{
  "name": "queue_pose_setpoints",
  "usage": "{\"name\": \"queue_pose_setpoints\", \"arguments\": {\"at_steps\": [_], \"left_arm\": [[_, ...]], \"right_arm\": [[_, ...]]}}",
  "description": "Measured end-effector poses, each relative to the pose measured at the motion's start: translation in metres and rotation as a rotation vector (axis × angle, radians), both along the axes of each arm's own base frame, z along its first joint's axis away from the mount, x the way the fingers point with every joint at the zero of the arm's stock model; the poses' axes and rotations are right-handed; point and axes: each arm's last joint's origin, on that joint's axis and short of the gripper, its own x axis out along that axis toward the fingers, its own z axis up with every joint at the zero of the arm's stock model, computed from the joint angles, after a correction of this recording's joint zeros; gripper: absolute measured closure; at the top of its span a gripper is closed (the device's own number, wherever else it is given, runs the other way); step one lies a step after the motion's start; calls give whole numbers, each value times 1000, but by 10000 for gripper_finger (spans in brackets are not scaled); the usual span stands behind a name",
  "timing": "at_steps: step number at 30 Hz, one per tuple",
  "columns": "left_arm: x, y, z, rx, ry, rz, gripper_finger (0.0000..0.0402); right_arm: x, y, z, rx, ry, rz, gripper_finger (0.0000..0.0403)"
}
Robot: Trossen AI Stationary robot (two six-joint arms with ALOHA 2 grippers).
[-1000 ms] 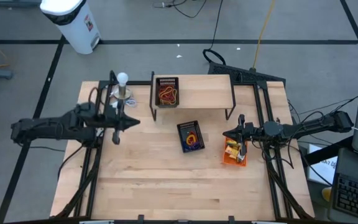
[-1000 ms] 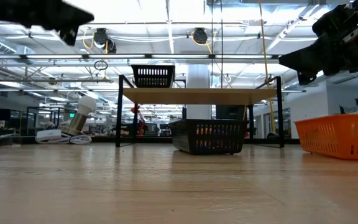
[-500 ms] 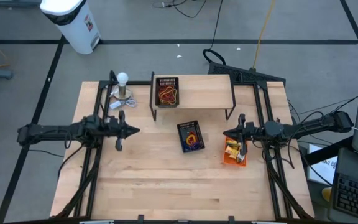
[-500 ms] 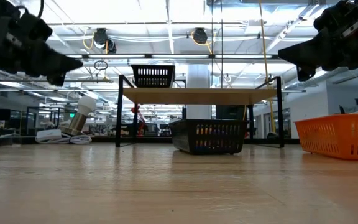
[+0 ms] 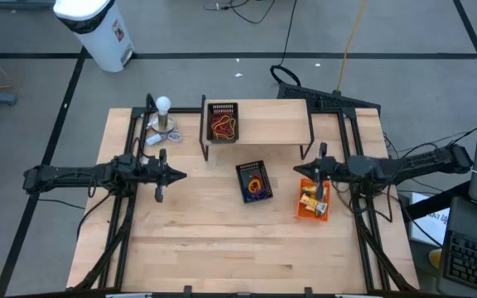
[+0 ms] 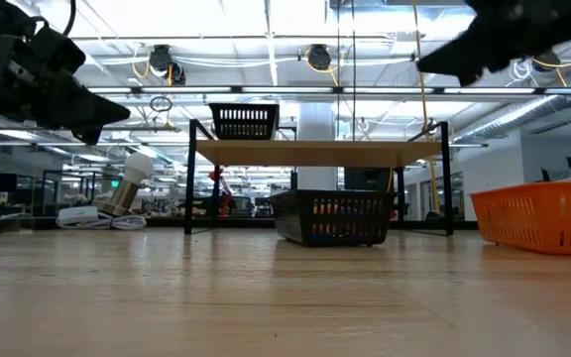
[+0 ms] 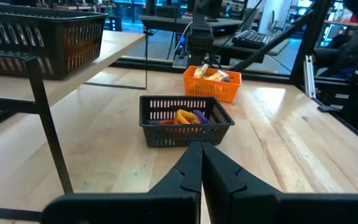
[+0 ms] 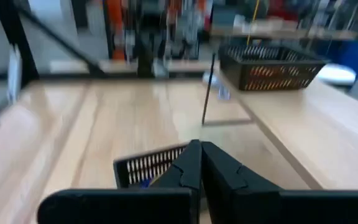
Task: Pick & Place Office Desk Supplies
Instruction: Put the black bin with the spring rubberbands on the shelf
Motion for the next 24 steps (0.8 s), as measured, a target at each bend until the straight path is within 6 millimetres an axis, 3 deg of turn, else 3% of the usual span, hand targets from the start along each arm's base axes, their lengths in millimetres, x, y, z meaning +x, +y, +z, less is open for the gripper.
{"name": "queue_pose_setpoints", "arguments": {"at_steps": [5,9,15,20,24], "left_arm": [[0,0,0,-12,0,1,400],[0,0,0,-20,-1,2,397],[0,0,0,-38,-1,4,398],[0,0,0,-42,4,3,394],[0,0,-1,-42,6,3,388]], "right_arm": [[38,5,43,-23,268,-27,402],[76,10,55,-34,530,-22,383],[138,24,54,-94,804,167,322],[178,33,46,-101,884,329,265],[201,36,24,-115,968,348,243]]}}
